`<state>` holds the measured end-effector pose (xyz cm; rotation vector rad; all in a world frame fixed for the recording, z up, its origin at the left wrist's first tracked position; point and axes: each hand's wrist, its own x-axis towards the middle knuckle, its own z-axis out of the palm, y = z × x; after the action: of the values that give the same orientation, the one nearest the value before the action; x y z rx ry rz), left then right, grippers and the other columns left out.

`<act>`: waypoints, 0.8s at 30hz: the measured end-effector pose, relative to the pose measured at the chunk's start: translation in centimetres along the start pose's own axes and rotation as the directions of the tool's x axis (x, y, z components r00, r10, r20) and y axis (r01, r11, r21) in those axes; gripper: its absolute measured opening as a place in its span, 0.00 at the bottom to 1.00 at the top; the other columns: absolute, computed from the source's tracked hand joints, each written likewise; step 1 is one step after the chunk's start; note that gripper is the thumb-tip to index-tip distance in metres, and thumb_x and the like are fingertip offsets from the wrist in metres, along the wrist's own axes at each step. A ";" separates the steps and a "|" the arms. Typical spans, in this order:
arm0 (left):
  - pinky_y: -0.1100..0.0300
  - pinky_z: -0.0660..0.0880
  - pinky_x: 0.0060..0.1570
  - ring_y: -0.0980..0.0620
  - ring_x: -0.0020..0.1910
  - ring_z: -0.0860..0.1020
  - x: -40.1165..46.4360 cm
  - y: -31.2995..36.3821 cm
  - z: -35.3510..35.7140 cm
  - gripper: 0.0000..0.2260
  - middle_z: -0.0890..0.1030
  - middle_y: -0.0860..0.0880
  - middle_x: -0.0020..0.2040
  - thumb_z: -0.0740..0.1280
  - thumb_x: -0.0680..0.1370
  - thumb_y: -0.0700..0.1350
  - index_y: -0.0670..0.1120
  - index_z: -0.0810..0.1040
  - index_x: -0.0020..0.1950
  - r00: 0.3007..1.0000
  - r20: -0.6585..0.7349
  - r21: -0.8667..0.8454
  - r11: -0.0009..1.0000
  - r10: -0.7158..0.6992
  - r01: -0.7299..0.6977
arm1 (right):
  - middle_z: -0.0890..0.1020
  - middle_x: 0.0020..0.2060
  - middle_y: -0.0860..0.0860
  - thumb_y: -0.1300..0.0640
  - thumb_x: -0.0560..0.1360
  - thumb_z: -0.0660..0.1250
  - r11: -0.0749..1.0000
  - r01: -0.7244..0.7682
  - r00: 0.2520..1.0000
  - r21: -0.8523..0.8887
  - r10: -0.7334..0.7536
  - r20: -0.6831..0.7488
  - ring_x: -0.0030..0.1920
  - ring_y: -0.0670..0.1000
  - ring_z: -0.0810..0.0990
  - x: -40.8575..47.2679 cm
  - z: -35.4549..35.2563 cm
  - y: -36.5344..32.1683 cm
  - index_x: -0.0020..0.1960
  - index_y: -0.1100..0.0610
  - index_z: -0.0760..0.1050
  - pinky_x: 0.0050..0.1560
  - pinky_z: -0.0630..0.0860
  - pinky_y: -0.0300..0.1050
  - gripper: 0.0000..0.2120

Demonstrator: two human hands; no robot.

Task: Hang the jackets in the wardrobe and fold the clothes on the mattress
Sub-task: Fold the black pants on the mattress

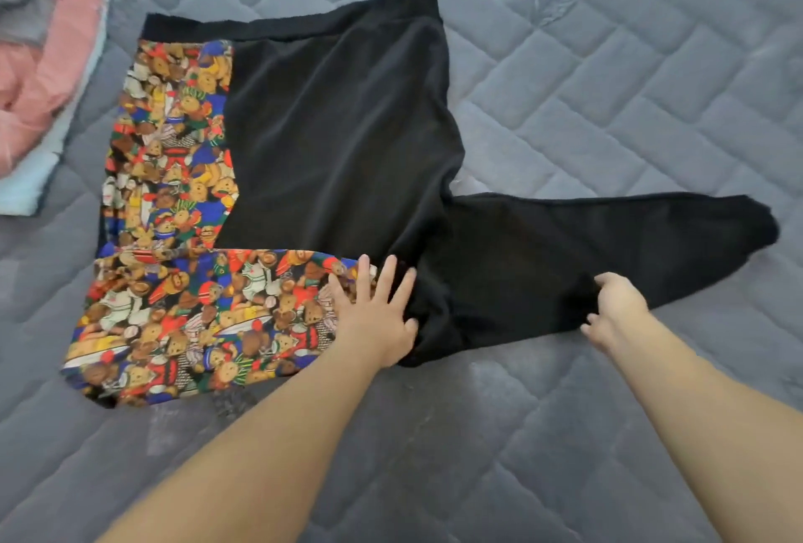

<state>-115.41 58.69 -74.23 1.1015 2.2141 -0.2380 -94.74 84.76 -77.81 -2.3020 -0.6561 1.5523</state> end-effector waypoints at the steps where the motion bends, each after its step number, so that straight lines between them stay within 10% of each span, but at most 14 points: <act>1: 0.28 0.37 0.69 0.43 0.77 0.33 0.6 1.6 -0.6 0.31 0.38 0.50 0.80 0.51 0.80 0.59 0.54 0.44 0.81 1.000 -0.017 -0.018 1.000 -0.004 0.004 | 0.80 0.56 0.49 0.50 0.52 0.71 0.999 0.011 1.000 0.030 -0.010 -0.027 0.44 0.56 0.80 4.0 -1.1 -0.7 0.61 0.52 0.72 0.40 0.79 0.52 0.37; 6: 0.29 0.37 0.71 0.48 0.78 0.35 3.4 9.3 -3.4 0.30 0.41 0.52 0.80 0.55 0.77 0.55 0.58 0.51 0.79 0.969 -0.186 -0.100 0.978 0.163 -0.183 | 0.83 0.52 0.49 0.49 0.63 0.73 0.970 -0.031 0.998 0.241 0.042 -0.042 0.45 0.56 0.84 3.9 -4.6 -7.3 0.61 0.49 0.75 0.44 0.82 0.55 0.26; 10: 0.26 0.39 0.69 0.44 0.77 0.32 6.8 13.8 -3.4 0.31 0.35 0.52 0.80 0.50 0.80 0.63 0.61 0.40 0.79 0.992 -0.084 -0.060 0.994 -0.097 0.093 | 0.85 0.52 0.51 0.53 0.69 0.75 0.956 -0.033 0.992 0.292 -0.005 0.126 0.46 0.55 0.85 5.4 -6.0 -10.7 0.61 0.52 0.78 0.46 0.82 0.54 0.22; 15: 0.24 0.36 0.65 0.42 0.73 0.24 7.6 21.5 -1.3 0.43 0.25 0.53 0.76 0.53 0.72 0.76 0.63 0.31 0.77 0.984 0.106 0.030 0.989 0.141 -0.145 | 0.78 0.61 0.52 0.59 0.76 0.69 0.926 0.079 0.996 0.370 -0.089 0.008 0.53 0.50 0.78 6.3 -11.3 -12.6 0.71 0.53 0.69 0.56 0.76 0.48 0.25; 19: 0.22 0.37 0.63 0.39 0.70 0.21 8.1 24.3 -0.6 0.52 0.21 0.49 0.73 0.60 0.68 0.76 0.62 0.26 0.74 0.980 0.196 0.129 0.990 0.027 -0.053 | 0.82 0.56 0.53 0.63 0.74 0.68 0.892 -0.010 0.990 0.452 -0.054 0.130 0.50 0.52 0.82 7.7 -16.0 -12.5 0.58 0.54 0.76 0.47 0.81 0.48 0.13; 24: 0.28 0.41 0.70 0.43 0.76 0.29 8.6 24.0 -3.7 0.41 0.33 0.55 0.79 0.65 0.74 0.62 0.65 0.42 0.78 0.953 0.300 -0.070 0.997 0.036 -0.015 | 0.84 0.53 0.53 0.59 0.76 0.66 0.797 -0.083 0.955 0.599 -0.109 0.276 0.53 0.53 0.83 5.6 -15.8 -13.1 0.61 0.56 0.77 0.57 0.78 0.49 0.13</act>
<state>-102.54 81.01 -73.93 0.9854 1.9221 -0.2977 -81.06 99.09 -70.00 -1.5966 -0.1768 1.7934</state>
